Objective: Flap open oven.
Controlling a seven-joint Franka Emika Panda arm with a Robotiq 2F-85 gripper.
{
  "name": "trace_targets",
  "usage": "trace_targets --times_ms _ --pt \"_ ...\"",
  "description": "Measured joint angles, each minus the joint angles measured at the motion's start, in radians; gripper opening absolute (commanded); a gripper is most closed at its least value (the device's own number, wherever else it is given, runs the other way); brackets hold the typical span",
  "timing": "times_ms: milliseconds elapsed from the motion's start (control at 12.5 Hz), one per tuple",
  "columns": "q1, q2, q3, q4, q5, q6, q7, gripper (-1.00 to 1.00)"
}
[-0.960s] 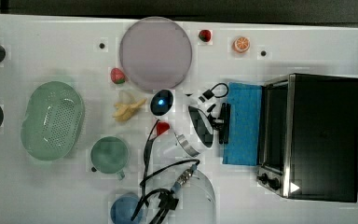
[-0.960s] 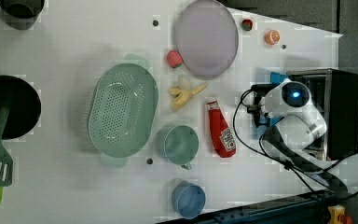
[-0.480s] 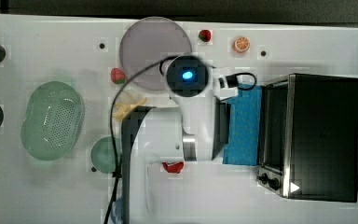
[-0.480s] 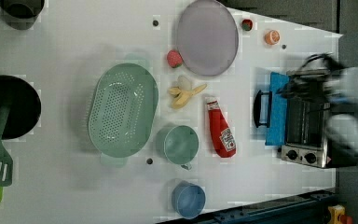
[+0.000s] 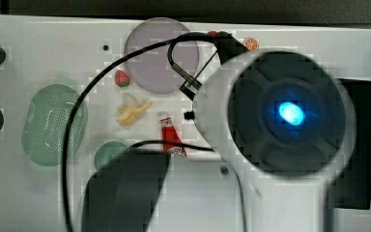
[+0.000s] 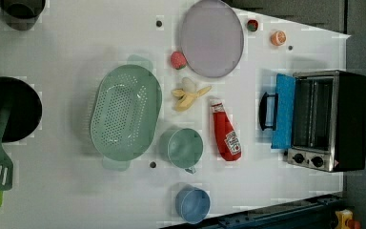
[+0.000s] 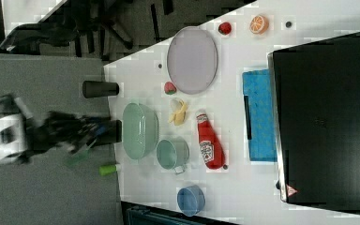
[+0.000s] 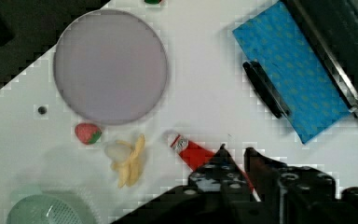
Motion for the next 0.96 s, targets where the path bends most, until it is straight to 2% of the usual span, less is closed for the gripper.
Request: trace_targets --times_ms 240,560,960 --pt "0.000 0.001 -0.002 0.091 -0.011 -0.055 0.092 -0.65" --pt "0.003 0.048 -0.002 0.073 -0.010 -0.083 0.246 -0.65" --pt "0.009 0.107 0.011 0.046 -0.004 -0.080 0.286 -0.65"
